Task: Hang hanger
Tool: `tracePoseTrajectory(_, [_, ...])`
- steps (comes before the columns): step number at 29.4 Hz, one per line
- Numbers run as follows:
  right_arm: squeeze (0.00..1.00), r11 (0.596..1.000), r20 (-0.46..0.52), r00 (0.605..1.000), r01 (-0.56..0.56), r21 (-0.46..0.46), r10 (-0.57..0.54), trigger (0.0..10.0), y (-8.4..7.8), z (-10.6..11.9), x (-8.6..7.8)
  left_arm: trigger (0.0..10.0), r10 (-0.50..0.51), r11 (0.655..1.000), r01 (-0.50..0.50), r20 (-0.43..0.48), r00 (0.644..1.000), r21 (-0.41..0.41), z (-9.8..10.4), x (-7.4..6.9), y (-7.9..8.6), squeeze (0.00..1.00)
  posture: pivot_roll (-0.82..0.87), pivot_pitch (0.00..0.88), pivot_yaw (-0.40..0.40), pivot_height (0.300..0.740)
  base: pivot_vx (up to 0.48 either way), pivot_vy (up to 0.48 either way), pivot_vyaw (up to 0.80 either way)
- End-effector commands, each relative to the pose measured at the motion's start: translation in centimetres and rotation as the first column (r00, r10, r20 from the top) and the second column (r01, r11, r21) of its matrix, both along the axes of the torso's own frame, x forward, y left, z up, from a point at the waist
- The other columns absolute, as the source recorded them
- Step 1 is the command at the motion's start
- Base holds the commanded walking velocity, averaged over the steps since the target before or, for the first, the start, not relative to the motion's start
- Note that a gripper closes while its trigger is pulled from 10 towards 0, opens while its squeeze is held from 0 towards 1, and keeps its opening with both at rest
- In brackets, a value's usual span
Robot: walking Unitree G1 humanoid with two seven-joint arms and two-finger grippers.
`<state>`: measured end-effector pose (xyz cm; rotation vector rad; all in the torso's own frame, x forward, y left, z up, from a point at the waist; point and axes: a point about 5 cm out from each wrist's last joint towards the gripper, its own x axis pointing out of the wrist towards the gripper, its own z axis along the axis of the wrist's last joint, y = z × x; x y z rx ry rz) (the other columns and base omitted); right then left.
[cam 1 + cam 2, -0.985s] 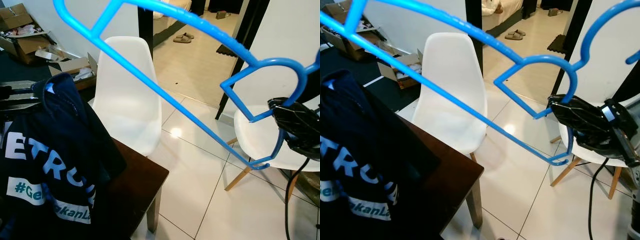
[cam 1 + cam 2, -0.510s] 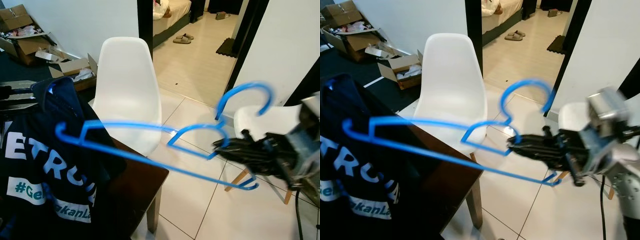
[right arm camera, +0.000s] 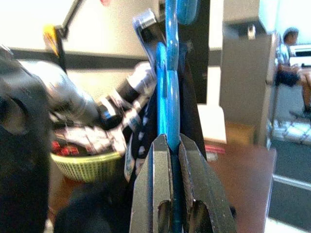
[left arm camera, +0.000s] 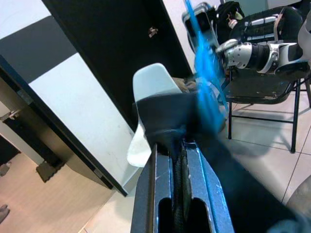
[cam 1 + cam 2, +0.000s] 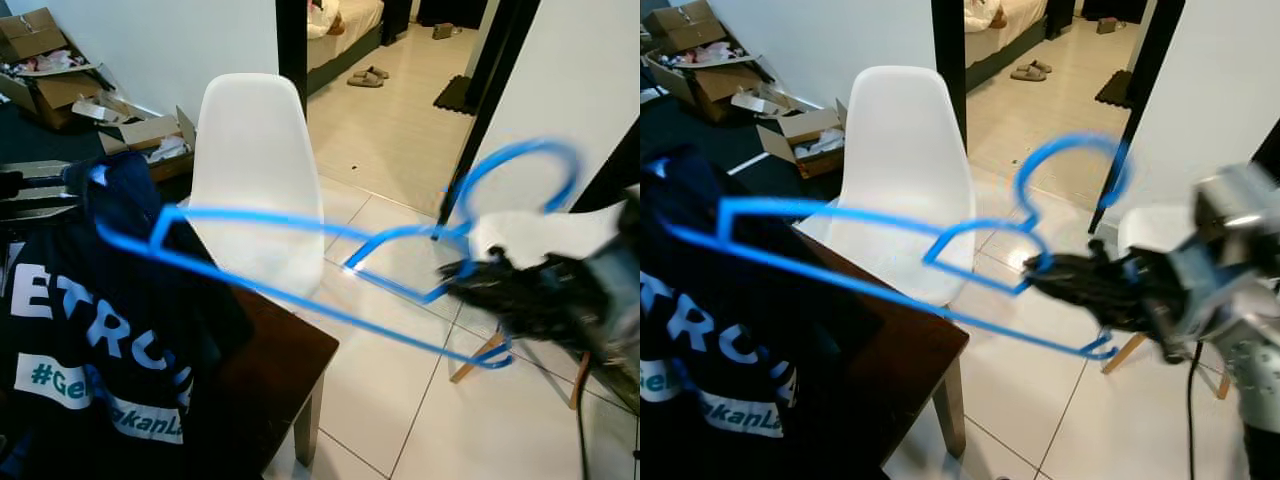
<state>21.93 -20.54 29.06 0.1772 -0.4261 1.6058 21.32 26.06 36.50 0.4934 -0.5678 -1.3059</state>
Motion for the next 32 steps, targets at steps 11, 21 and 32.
tracePoseTrajectory(11, [0.00,0.999,0.011,1.000,0.014,0.030,-0.014,10.0,0.3,0.4,-0.1,10.0,-0.006,1.000,0.005,0.016,1.000,0.021,0.5,-0.2,0.0,0.00,0.03,0.110,0.031,0.740,0.000,0.000,0.00])
tracePoseTrajectory(21, [0.00,0.991,-0.021,0.991,0.129,-0.034,-0.130,10.0,-0.6,-0.7,0.8,10.0,-0.013,1.000,0.012,0.027,1.000,0.021,0.8,-0.5,0.0,0.00,0.03,0.111,0.029,0.740,0.000,0.000,0.00])
tracePoseTrajectory(32, [0.00,0.992,-0.045,0.994,0.093,-0.086,-0.097,10.0,-0.3,-1.3,0.2,10.0,-0.013,1.000,0.012,0.033,0.999,0.021,0.9,-0.5,0.0,0.00,0.03,0.111,0.029,0.740,0.000,0.000,0.00])
